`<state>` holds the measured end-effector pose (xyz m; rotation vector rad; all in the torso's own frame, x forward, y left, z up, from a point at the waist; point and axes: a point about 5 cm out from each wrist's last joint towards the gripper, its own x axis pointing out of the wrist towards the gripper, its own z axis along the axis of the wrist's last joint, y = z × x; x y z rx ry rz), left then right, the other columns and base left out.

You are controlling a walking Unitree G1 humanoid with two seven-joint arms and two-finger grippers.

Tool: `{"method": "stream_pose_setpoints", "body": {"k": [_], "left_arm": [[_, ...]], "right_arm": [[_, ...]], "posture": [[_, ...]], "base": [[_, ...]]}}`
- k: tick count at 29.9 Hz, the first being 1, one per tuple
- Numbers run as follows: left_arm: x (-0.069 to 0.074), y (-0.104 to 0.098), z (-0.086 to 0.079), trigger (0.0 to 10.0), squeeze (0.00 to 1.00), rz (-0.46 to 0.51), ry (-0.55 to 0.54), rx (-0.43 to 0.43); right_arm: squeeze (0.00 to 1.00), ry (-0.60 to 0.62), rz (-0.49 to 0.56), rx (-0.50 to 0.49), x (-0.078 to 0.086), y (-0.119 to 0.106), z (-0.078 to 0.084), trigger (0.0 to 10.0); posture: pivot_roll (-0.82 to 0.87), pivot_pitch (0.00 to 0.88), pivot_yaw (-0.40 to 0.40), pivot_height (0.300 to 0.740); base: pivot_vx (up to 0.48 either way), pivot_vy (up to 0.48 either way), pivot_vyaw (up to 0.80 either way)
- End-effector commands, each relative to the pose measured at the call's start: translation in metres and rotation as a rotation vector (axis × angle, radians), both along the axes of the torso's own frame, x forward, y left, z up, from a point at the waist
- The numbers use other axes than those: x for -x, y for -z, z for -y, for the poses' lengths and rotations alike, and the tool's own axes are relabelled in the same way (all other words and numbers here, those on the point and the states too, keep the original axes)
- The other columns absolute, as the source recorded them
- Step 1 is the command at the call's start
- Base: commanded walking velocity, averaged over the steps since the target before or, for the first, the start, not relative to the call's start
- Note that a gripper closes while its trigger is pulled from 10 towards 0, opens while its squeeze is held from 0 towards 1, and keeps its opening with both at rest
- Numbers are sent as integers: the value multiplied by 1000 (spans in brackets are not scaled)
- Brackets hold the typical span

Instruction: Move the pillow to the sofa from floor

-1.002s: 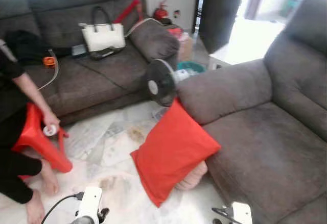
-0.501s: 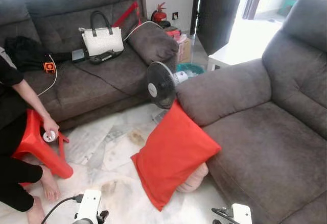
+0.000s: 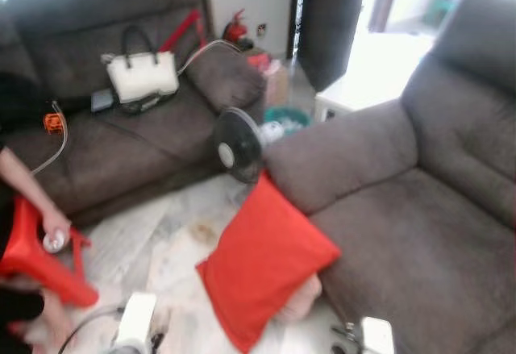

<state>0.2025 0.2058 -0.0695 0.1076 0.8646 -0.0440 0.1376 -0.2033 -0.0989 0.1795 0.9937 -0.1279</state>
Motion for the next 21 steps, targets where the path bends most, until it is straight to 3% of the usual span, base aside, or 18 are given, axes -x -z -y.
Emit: {"method": "stream_pose_setpoints", "body": {"k": [1,10,16,21], "left_arm": [[9,2,-16,10000,0,-38,-9,-41],[10,2,-16,10000,0,-40,-5,-42],[10,3,-16,10000,0,-41,-4,-42],[11,3,-15,10000,0,-42,-1,-44]], "right_arm": [[0,-8,31,-34,-11,-2,-14,10000],[0,-31,36,-25,-11,-2,-14,10000],[0,-27,38,-32,-11,-2,-14,10000],[0,-22,34,-36,-10,-2,-14,10000]], "posture": [[73,4,10,740],[75,1,11,740],[76,0,9,740],[78,0,8,740]], "base": [[326,0,0],[325,0,0],[328,0,740],[327,0,0]]}}
